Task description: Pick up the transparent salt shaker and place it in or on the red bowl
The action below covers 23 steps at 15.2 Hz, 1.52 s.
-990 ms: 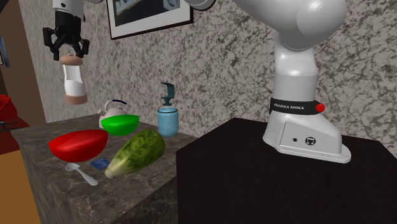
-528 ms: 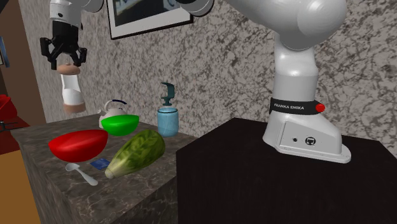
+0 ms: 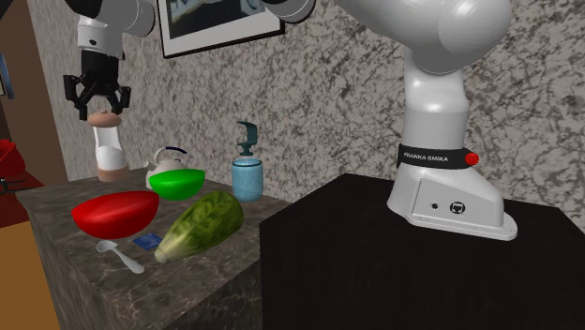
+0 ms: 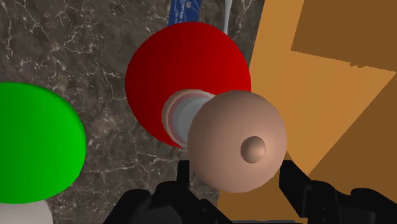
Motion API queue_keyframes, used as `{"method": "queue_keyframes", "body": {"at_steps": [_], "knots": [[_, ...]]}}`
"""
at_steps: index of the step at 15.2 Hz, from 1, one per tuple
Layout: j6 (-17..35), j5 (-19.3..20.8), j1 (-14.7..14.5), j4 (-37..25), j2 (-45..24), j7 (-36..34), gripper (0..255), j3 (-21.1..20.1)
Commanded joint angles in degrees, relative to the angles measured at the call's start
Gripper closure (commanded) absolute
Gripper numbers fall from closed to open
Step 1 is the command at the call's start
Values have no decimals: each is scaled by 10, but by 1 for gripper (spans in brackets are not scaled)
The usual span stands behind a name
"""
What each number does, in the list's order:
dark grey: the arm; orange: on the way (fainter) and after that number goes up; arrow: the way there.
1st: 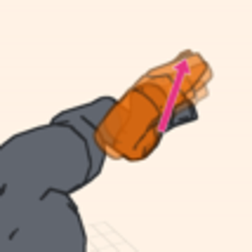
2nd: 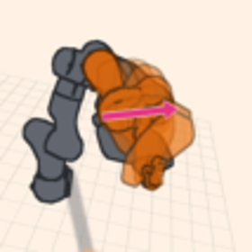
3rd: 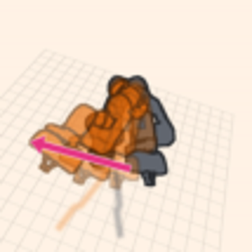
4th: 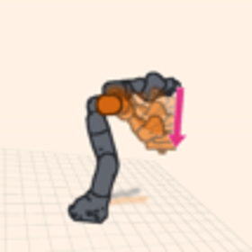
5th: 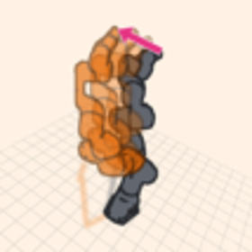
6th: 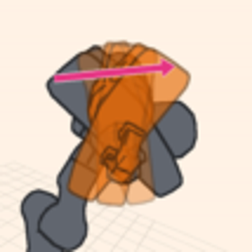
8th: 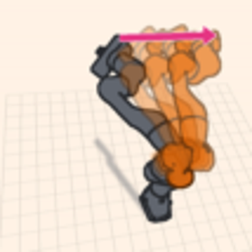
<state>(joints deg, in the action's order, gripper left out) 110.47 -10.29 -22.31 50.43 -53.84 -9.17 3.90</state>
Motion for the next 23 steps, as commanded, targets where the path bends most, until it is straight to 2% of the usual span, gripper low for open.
{"method": "queue_keyframes", "body": {"at_steps": [1,11,19,20,23], "knots": [[16,-1,-1,16,0,2,255,0],[79,-5,-2,53,-26,11,255,-3],[79,-5,-2,53,-26,11,255,-2],[78,-5,-2,53,-25,10,0,-2],[79,-5,-2,52,-27,10,0,-2]]}}
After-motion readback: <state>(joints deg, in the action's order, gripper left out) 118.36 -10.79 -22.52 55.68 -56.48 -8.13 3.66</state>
